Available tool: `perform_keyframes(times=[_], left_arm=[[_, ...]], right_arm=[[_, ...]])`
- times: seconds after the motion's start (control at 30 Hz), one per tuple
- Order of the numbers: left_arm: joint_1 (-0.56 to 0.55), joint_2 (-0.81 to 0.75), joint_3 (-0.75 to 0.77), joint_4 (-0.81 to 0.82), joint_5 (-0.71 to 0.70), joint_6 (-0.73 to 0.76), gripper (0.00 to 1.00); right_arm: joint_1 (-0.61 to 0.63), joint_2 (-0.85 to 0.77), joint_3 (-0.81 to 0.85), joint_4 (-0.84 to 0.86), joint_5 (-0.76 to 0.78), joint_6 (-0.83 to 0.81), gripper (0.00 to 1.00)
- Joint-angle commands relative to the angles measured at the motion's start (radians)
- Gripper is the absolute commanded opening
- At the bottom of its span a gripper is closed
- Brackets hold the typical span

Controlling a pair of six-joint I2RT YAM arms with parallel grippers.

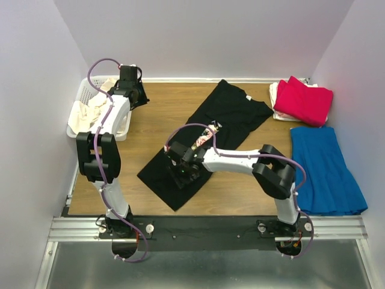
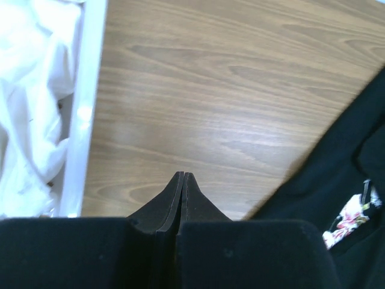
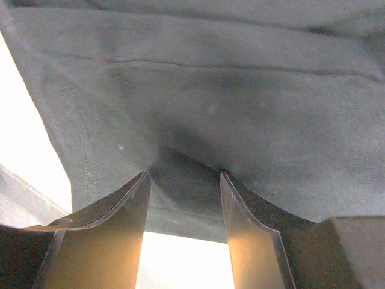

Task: Fold and stack the t-shirts
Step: Rotate the tshirt 90 degrees

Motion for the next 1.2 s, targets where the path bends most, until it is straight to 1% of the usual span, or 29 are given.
perform_keyframes(times=[0.0,0.17,0.23,0.3,0.33,0.47,0.5,0.57,0.6,0.67,0.8,0.87,0.9,1.0,1.17], left_arm=[[0.000,0.042,0.028,0.053,0.122,0.011,0.07],[-0.040,0.088,0.047,0.094,0.205,0.026,0.07],[-0.086,0.106,0.063,0.113,0.248,0.037,0.07],[-0.130,0.143,0.083,0.134,0.257,0.042,0.07],[-0.189,0.163,0.119,0.134,0.253,0.055,0.07],[-0.343,0.278,0.231,0.127,0.236,0.066,0.07],[-0.368,0.296,0.250,0.130,0.236,0.060,0.07],[-0.424,0.339,0.302,0.148,0.257,0.043,0.07],[-0.438,0.352,0.316,0.156,0.266,0.034,0.08],[-0.474,0.393,0.356,0.173,0.289,0.017,0.08],[-0.520,0.476,0.435,0.174,0.306,-0.003,0.08],[-0.537,0.523,0.469,0.176,0.296,0.002,0.08],[-0.552,0.537,0.478,0.176,0.292,0.011,0.08],[-0.566,0.580,0.497,0.180,0.256,0.026,0.08],[-0.566,0.657,0.537,0.168,0.207,-0.001,0.08]], right_arm=[[0.042,-0.073,-0.186,-0.155,0.006,0.090,0.58],[0.089,-0.220,-0.345,-0.175,-0.011,0.206,0.58],[0.104,-0.262,-0.379,-0.192,-0.010,0.258,0.58],[0.114,-0.330,-0.420,-0.220,-0.004,0.294,0.58],[0.117,-0.358,-0.433,-0.229,-0.002,0.327,0.58],[0.126,-0.479,-0.453,-0.283,0.050,0.400,0.57],[0.128,-0.508,-0.450,-0.293,0.118,0.416,0.57],[0.129,-0.591,-0.433,-0.296,0.170,0.456,0.57],[0.129,-0.619,-0.425,-0.298,0.224,0.472,0.57],[0.129,-0.700,-0.405,-0.304,0.281,0.524,0.58],[0.129,-0.811,-0.370,-0.367,0.479,0.645,0.58],[0.129,-0.852,-0.355,-0.395,0.541,0.703,0.58],[0.128,-0.860,-0.333,-0.414,0.590,0.716,0.58],[0.129,-0.869,-0.295,-0.447,0.657,0.740,0.59],[0.128,-0.862,-0.264,-0.481,0.693,0.774,0.59]])
